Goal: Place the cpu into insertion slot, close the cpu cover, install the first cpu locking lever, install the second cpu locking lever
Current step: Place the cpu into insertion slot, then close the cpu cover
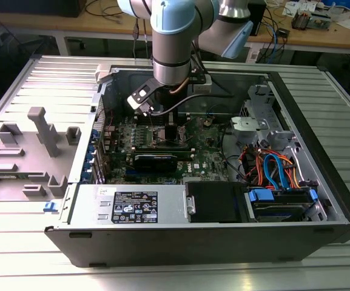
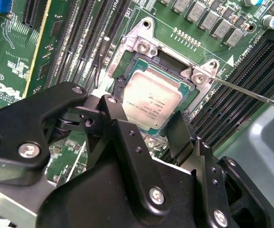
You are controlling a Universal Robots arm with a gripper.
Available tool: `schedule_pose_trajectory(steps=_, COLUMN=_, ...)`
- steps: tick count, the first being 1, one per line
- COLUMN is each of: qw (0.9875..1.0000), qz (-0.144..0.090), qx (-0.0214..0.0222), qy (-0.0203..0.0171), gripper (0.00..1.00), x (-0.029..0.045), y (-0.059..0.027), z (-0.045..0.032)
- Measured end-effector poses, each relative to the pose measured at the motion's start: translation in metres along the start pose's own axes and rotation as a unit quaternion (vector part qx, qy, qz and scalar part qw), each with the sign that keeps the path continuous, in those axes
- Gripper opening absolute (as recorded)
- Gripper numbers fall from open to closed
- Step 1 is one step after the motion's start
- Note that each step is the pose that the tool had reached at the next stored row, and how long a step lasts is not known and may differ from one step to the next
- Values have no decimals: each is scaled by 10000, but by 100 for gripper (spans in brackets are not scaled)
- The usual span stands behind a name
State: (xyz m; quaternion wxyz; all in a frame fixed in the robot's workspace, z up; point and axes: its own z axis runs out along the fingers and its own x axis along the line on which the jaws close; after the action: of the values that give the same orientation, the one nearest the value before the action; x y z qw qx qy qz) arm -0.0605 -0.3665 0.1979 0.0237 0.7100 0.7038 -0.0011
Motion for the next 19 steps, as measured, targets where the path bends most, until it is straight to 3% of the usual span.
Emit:
schedule_pose_trajectory(steps=8, qw=10000, qz=-1, qx=0, qy=-31, gripper=62, x=-2, y=2, z=-56)
schedule_pose_trajectory(steps=9, qw=10000, qz=-1, qx=6, qy=-35, gripper=60, x=-6, y=10, z=-149)
schedule_pose_trajectory(steps=11, qw=10000, qz=-3, qx=31, qy=-51, gripper=17, x=-9, y=28, z=-263)
schedule_pose_trajectory(steps=12, qw=10000, qz=-3, qx=32, qy=-51, gripper=11, x=-9, y=28, z=-263)
schedule_pose_trajectory(steps=19, qw=10000, qz=-3, qx=34, qy=-50, gripper=11, x=-9, y=28, z=-263)
